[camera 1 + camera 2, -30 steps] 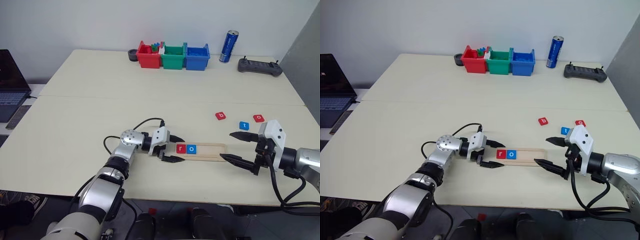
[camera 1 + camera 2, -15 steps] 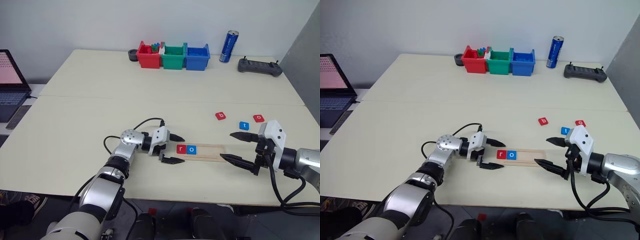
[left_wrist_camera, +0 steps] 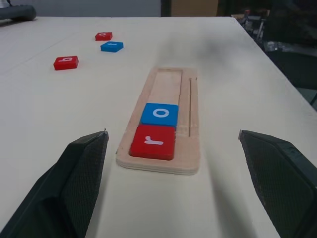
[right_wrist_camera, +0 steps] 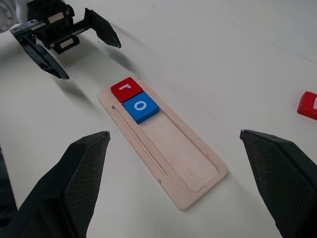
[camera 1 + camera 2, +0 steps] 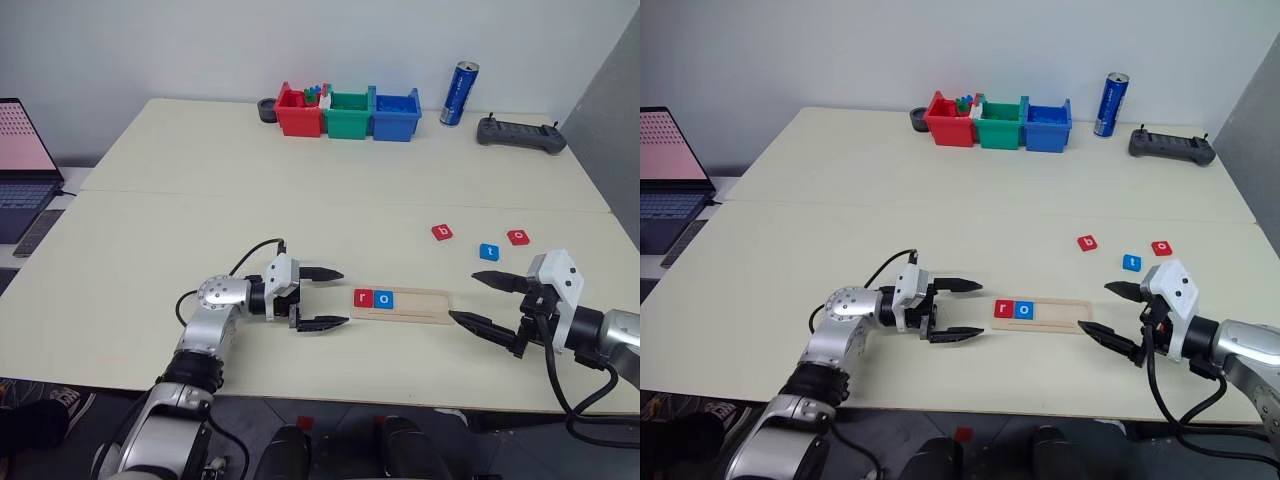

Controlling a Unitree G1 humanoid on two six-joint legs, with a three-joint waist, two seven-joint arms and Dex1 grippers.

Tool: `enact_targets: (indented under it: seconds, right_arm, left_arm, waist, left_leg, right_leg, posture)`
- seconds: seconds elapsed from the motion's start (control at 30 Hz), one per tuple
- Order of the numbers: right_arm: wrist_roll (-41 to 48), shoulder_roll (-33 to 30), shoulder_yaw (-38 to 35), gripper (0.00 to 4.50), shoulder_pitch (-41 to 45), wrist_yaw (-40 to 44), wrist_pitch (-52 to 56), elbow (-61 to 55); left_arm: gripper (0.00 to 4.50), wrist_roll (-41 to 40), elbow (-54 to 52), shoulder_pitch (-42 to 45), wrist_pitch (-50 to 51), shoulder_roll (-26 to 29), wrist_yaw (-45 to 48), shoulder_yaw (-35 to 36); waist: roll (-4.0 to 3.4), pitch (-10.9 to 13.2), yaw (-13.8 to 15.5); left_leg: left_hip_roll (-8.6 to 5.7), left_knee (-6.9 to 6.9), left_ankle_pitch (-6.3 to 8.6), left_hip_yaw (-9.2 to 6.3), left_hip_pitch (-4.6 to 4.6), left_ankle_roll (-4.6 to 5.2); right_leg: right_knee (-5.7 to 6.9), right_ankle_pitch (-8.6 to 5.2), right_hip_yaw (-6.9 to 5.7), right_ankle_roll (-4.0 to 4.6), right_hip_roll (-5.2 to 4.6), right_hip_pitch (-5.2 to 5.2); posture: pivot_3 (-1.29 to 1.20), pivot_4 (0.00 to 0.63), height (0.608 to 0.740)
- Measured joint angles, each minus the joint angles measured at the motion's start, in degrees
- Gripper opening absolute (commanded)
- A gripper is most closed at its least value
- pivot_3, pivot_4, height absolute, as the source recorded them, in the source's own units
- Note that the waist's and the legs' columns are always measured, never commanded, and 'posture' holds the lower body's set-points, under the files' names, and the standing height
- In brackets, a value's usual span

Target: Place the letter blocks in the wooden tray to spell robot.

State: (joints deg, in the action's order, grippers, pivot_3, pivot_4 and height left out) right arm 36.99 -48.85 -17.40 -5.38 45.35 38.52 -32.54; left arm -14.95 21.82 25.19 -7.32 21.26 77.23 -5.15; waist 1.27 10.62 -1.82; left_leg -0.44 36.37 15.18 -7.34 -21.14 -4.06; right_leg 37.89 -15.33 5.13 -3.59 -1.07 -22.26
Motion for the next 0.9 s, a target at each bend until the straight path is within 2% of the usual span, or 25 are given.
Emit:
enact_targets:
  seconds: [0.23,0.43,0.63,0.9]
  right_arm:
    - [-0.6,3.3,-1.5,4.5,-0.3,-4.3,-0.3,0.5]
    - [-2.2,5.9,-1.4,4.5,-1.0,-7.4,-0.6,0.1]
    - [-3.2,6.5,-1.0,4.5,-1.0,-8.3,-0.6,0.1]
    - [-4.3,6.9,-1.0,4.5,-0.8,-8.8,-0.7,0.1]
  left_arm:
    - [4.47,-0.7,-16.0,-11.9,7.2,-0.6,-12.9,1.0]
    - [4.47,-0.4,-26.4,-21.1,8.7,-2.2,-21.7,0.6]
    - [4.47,-0.5,-31.5,-23.3,9.8,-3.2,-26.7,-0.6]
    - [4.47,-0.8,-33.3,-24.6,11.4,-1.8,-27.7,-1.9]
  waist:
    - [-0.01,0.0,0.0]
    - [-0.02,0.0,0.1]
    - [-0.03,0.0,0.1]
    - [-0.03,0.0,0.0]
  left_leg:
    - [0.02,0.0,0.0,0.01,0.02,0.0]
    - [0.03,0.0,0.0,0.06,0.04,0.0]
    - [0.02,0.0,0.0,0.16,0.06,0.0]
    - [0.03,0.0,0.0,0.24,0.1,0.0]
  right_leg:
    - [0.0,0.0,0.03,0.0,0.0,0.01]
    - [-0.02,-0.01,0.06,0.0,-0.01,0.01]
    - [-0.06,-0.13,0.15,-0.2,0.01,0.02]
    - [-0.05,-0.13,0.23,-0.2,0.02,0.02]
  posture:
    - [0.0,0.15,0.74]
    - [0.0,0.15,0.74]
    - [0.0,0.15,0.74]
    - [0.0,0.15,0.74]
